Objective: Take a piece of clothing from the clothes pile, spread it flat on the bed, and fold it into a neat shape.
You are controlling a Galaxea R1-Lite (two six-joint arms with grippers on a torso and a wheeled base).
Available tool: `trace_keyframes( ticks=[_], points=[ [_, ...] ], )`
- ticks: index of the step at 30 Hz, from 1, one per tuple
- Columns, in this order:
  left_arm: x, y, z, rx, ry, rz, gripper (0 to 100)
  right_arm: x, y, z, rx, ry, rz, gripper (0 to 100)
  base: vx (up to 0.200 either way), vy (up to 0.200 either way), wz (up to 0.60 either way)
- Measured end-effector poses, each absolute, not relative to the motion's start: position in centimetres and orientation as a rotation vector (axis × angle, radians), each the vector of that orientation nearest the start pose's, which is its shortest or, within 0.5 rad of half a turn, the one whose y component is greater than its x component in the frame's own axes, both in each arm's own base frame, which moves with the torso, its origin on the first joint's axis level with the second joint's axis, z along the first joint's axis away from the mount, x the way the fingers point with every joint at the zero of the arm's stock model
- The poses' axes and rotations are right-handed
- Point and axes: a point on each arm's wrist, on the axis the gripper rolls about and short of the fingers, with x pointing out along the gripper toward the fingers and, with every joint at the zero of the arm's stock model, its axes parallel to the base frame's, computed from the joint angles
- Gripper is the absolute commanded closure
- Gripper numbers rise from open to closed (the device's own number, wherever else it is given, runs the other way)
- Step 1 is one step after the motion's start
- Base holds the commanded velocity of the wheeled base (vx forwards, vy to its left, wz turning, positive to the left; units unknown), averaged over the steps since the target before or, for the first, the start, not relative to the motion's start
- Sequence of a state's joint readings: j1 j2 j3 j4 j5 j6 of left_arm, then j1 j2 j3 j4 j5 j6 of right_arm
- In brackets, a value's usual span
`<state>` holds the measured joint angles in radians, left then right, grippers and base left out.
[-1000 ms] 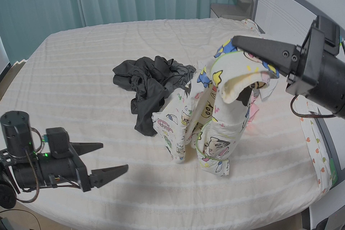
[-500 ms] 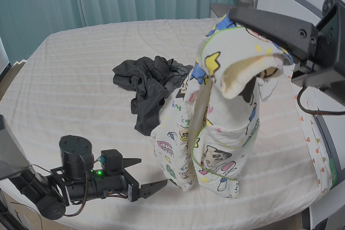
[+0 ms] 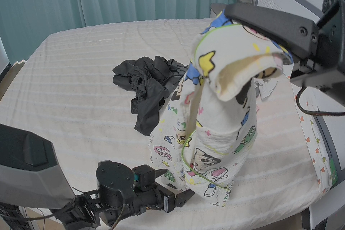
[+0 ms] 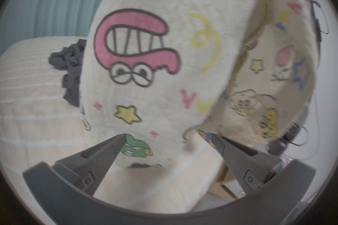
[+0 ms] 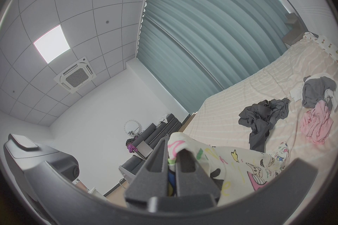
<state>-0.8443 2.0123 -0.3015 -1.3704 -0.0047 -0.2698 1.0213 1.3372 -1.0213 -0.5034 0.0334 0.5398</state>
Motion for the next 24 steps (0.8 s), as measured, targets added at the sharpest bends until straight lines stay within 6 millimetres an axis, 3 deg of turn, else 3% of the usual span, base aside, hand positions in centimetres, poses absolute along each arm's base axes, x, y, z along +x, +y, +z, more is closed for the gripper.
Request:
trace_keyframes(
  ticks=[7,14,20,21,24],
  points=[
    [20.0,-22.4,4.0,-0.083,0.371,-0.564,0,11.6,18.9,32.8,0.58,0.116,1.074,100,0.0,0.0,0.0],
    [21.4,-24.1,3.1,-0.089,0.344,-0.519,0,11.6,19.0,32.8,0.58,0.116,1.072,100,0.0,0.0,0.0],
    [21.1,-24.9,2.0,-0.066,0.36,-0.515,0,11.7,19.0,32.7,0.58,0.117,1.069,100,0.0,0.0,0.0],
    [21.0,-24.9,1.9,-0.062,0.363,-0.513,100,11.8,19.0,32.7,0.58,0.117,1.068,100,0.0,0.0,0.0],
    [20.8,-24.8,1.5,-0.052,0.375,-0.507,100,11.9,18.9,32.8,0.581,0.114,1.061,100,0.0,0.0,0.0]
  ],
)
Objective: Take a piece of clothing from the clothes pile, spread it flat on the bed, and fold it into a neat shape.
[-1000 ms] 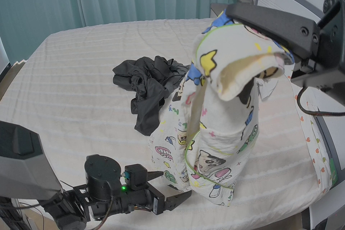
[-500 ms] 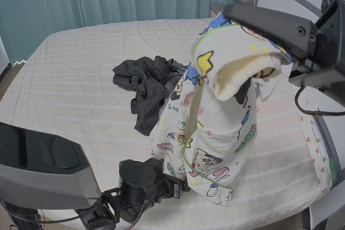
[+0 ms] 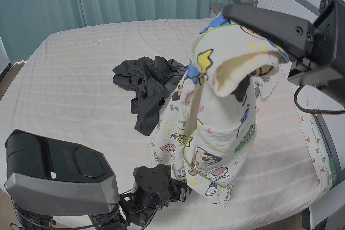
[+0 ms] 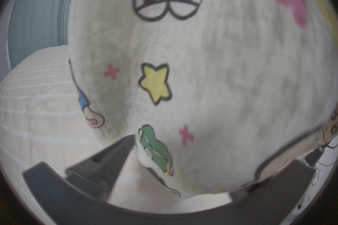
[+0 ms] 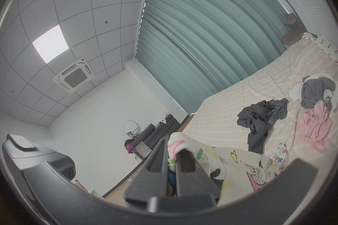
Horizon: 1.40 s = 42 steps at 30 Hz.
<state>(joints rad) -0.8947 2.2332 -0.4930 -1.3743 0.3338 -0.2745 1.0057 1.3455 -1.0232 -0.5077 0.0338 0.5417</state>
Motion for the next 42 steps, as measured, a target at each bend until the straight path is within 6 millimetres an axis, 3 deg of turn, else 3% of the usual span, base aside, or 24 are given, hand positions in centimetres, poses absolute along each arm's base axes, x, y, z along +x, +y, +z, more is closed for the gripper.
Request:
trace_keyframes(
  ticks=[12,18,28,36,42],
  points=[
    [20.2,-22.9,0.6,-0.016,0.44,-0.47,100,12.6,17.9,32.8,0.588,0.096,1.012,100,0.0,0.0,0.0],
    [19.7,-21.8,1.7,-0.031,0.425,-0.463,100,13.0,16.9,32.7,0.59,0.087,0.975,100,0.0,0.0,0.0],
    [21.5,-18.8,8.0,-0.19,0.189,-0.375,100,13.3,14.0,31.6,0.58,0.076,0.874,100,0.0,0.0,0.0],
    [21.6,-15.4,14.6,-0.25,-0.014,-0.301,100,14.1,11.7,31.4,0.577,0.034,0.765,100,0.0,0.0,0.0],
    [21.2,-14.0,20.1,-0.258,-0.092,-0.272,100,14.2,10.6,32.4,0.58,-0.024,0.72,100,0.0,0.0,0.0]
  ],
)
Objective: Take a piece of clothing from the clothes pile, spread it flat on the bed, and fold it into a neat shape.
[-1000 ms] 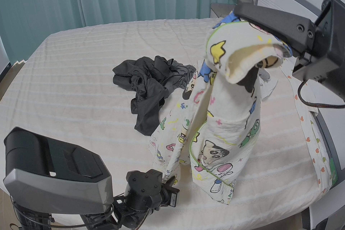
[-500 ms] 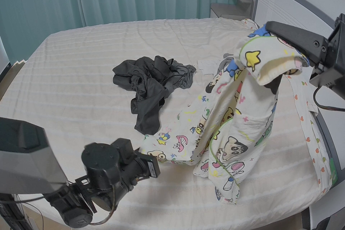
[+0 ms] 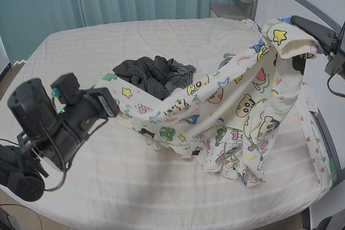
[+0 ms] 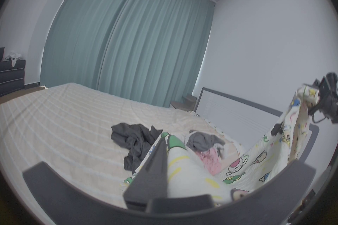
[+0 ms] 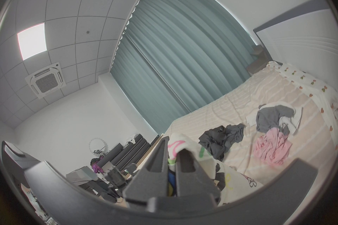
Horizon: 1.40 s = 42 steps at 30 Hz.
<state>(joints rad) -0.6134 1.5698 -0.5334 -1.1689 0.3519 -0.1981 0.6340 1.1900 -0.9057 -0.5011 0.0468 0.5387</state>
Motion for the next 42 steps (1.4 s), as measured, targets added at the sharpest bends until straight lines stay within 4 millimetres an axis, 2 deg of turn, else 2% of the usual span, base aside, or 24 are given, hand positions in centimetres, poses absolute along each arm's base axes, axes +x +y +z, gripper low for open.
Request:
trace_keyframes(
  ticks=[6,9,14,22,34,42],
  points=[
    [19.2,-12.3,26.3,-0.288,-0.175,-0.27,100,13.7,9.7,34.3,0.549,-0.12,0.709,100,0.0,0.0,0.0],
    [18.0,-11.3,28.5,-0.31,-0.238,-0.273,100,13.1,9.2,35.7,0.539,-0.184,0.712,100,0.0,0.0,0.0],
    [16.0,-10.1,30.3,-0.332,-0.313,-0.279,100,12.3,8.6,36.9,0.546,-0.236,0.725,100,0.0,0.0,0.0],
    [14.7,-9.2,28.7,-0.313,-0.28,-0.28,100,12.1,8.6,35.0,0.541,-0.175,0.732,100,0.0,0.0,0.0],
    [14.2,-8.9,28.0,-0.306,-0.266,-0.278,100,11.8,8.6,35.1,0.541,-0.172,0.775,100,-0.2,0.0,0.0],
    [14.2,-8.8,27.8,-0.293,-0.26,-0.268,100,11.4,8.8,35.3,0.546,-0.167,0.803,100,0.0,0.0,0.0]
  ],
)
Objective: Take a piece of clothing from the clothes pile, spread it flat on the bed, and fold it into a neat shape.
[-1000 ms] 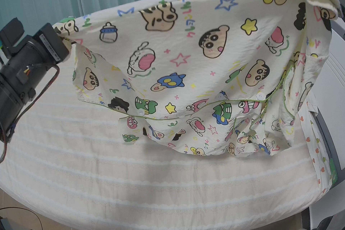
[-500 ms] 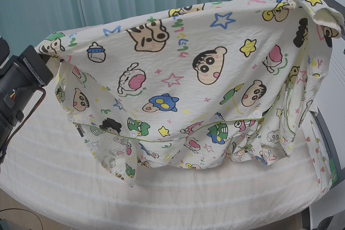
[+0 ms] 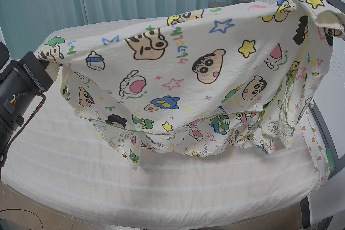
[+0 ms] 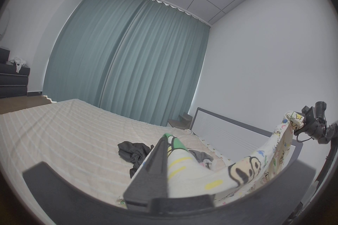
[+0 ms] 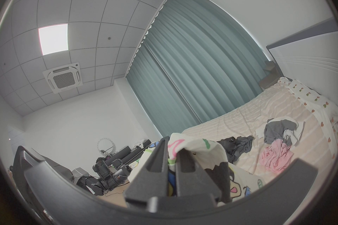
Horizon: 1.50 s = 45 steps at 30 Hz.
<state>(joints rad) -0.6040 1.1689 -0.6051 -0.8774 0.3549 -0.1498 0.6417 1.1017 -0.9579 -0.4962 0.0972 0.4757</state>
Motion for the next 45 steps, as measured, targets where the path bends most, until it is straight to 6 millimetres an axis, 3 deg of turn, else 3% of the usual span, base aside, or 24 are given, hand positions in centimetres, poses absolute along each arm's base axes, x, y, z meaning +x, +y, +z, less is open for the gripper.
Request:
trace_keyframes(
  ticks=[4,45],
  points=[
    [14.2,-8.8,27.7,-0.289,-0.258,-0.268,100,11.3,8.8,35.3,0.547,-0.165,0.808,100,0.0,0.0,0.0],
    [14.8,-7.4,27.9,-0.276,-0.277,-0.186,100,12.1,9.6,34.6,0.534,-0.126,0.821,100,0.0,0.2,0.0]
  ],
)
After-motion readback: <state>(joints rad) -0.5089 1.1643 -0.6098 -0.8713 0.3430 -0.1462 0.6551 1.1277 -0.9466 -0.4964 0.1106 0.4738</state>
